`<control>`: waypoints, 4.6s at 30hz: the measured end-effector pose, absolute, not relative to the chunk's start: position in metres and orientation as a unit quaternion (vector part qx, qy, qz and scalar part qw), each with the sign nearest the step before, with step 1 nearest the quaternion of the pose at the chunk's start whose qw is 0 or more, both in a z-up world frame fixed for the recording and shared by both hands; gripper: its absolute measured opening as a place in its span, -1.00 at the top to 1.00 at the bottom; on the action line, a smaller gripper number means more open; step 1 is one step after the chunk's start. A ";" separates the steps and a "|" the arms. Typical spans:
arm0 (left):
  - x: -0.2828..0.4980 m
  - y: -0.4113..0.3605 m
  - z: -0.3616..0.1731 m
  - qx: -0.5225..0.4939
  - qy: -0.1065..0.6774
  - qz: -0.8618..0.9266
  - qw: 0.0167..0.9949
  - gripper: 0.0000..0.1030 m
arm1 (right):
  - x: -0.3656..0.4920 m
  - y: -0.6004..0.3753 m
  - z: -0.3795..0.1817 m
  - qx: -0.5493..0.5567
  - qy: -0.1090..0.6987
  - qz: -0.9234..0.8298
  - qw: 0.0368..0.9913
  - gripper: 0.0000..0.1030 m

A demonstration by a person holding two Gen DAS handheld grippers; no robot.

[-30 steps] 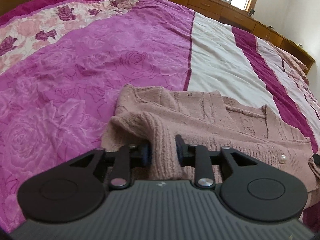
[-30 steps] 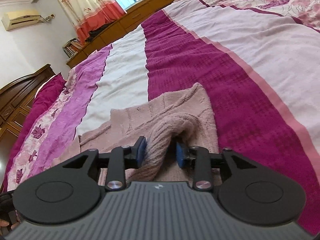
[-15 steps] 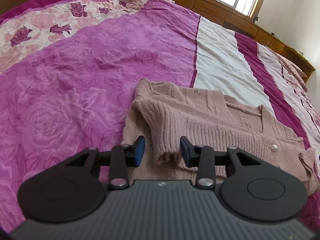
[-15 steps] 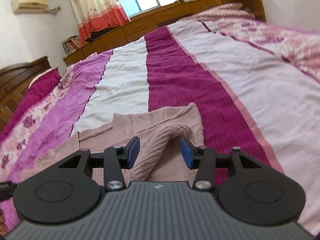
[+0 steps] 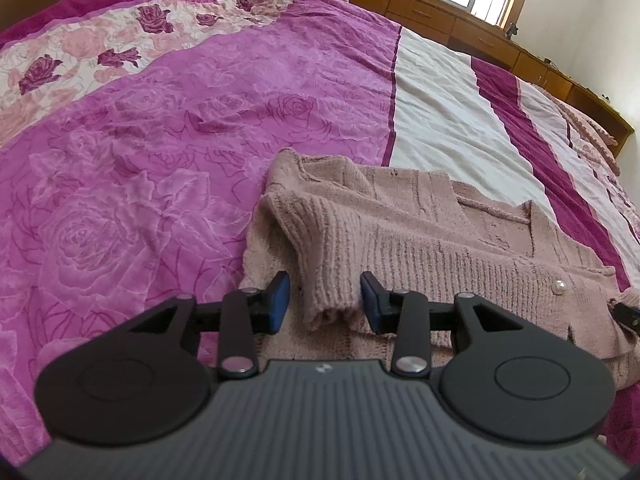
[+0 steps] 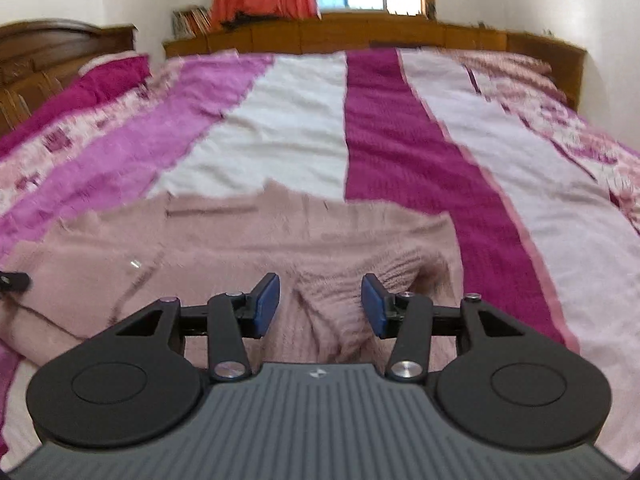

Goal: Fold small clothes

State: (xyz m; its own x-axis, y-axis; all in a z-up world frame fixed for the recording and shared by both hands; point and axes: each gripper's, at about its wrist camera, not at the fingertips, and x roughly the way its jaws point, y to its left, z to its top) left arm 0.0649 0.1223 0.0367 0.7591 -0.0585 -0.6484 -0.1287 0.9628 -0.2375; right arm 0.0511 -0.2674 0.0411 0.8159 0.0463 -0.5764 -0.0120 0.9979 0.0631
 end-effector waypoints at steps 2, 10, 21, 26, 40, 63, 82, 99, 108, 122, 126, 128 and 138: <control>0.066 0.123 0.037 -0.134 0.347 0.017 0.928 0.21 | 0.053 -0.271 0.035 0.039 0.310 -0.002 0.950 -0.03; 0.070 0.119 0.036 -0.131 0.349 0.014 0.928 0.62 | 0.052 -0.298 0.029 0.084 0.322 -0.040 0.942 0.64; 0.076 0.117 0.065 -0.147 0.309 0.008 0.939 0.71 | 0.063 -0.339 0.049 0.271 0.311 0.022 0.911 0.84; 0.099 0.111 0.075 -0.142 0.295 0.017 0.945 0.71 | 0.084 -0.350 0.055 0.311 0.283 0.014 0.907 0.84; 0.153 0.103 0.052 -0.129 0.324 0.034 0.937 0.45 | 0.144 -0.362 0.011 0.364 0.274 -0.067 0.888 0.11; 0.132 0.085 0.049 -0.067 0.325 -0.033 0.943 0.07 | 0.105 -0.330 0.003 0.228 0.273 -0.038 0.934 -0.01; 0.158 0.114 0.026 -0.092 0.335 0.019 0.938 0.07 | 0.101 -0.317 -0.012 0.160 0.265 -0.034 0.950 -0.03; 0.096 0.100 0.056 -0.049 0.389 0.013 0.920 -0.30 | 0.056 -0.383 0.015 0.268 0.273 -0.054 0.922 -0.04; 0.066 0.089 0.056 -0.036 0.408 0.023 0.912 -0.47 | 0.023 -0.404 0.005 0.299 0.285 -0.030 0.910 -0.56; 0.035 0.090 0.056 -0.042 0.443 0.054 0.894 -0.47 | 0.045 -0.399 -0.012 0.351 0.340 0.050 0.871 -0.56; 0.031 0.092 0.053 -0.046 0.451 0.059 0.890 -0.47 | 0.052 -0.395 -0.013 0.352 0.348 0.067 0.867 -0.57; 0.031 0.092 0.051 -0.045 0.453 0.061 0.888 -0.47 | 0.056 -0.396 -0.015 0.357 0.349 0.072 0.864 -0.57; 0.030 0.090 0.050 -0.044 0.458 0.059 0.886 -0.47 | 0.050 -0.407 -0.028 0.404 0.332 0.077 0.849 -0.03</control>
